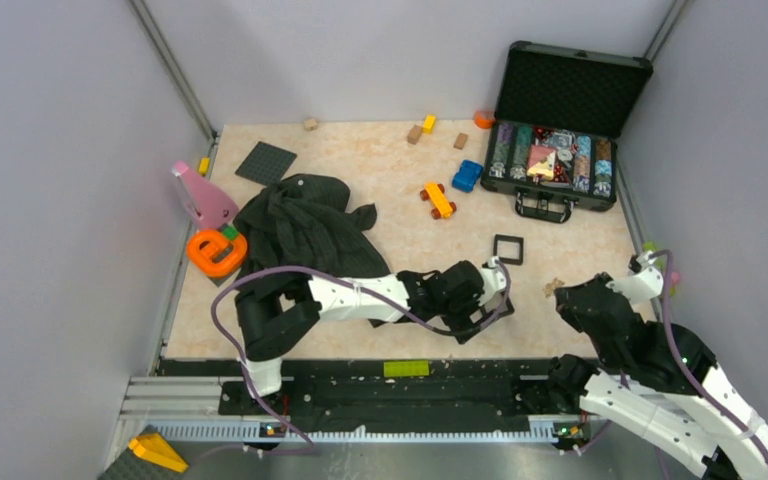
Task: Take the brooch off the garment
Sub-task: Pick up the brooch box from the center of the board.
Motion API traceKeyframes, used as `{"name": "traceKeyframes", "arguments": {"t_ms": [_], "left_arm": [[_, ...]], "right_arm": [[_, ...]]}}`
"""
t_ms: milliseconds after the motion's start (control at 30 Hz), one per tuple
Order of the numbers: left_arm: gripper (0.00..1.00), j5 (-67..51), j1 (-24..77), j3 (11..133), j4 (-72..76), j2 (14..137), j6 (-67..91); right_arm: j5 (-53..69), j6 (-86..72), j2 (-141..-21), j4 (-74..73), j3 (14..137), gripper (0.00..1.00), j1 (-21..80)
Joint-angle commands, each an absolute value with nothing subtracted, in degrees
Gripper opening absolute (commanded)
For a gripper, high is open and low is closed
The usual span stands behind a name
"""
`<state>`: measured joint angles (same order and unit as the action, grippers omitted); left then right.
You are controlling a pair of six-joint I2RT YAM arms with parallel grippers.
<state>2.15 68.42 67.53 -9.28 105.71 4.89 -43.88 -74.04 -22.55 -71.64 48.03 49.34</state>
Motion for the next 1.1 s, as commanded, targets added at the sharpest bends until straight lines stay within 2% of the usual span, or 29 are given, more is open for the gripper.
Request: {"name": "traceKeyframes", "arguments": {"t_ms": [0, 333, 733, 1067], "left_arm": [[0.98, 4.2, 68.0, 74.8, -12.6, 108.6, 1.5], [0.98, -5.2, 68.0, 82.8, -15.9, 114.7, -3.1], [0.98, -0.5, 67.9, 89.4, -18.8, 119.3, -4.4], [0.98, -7.1, 65.8, 92.5, -22.0, 120.7, -3.6]], "right_arm": [[-45.3, -71.3, -20.7, -70.5, 49.9, 0.0, 49.2], [-45.2, -70.5, -21.1, -69.7, 50.4, 0.0, 49.2], [-44.0, -68.6, -18.2, -67.0, 49.4, 0.0, 49.2], [-44.3, -69.0, -18.1, -67.9, 50.0, 0.0, 49.2]]}}
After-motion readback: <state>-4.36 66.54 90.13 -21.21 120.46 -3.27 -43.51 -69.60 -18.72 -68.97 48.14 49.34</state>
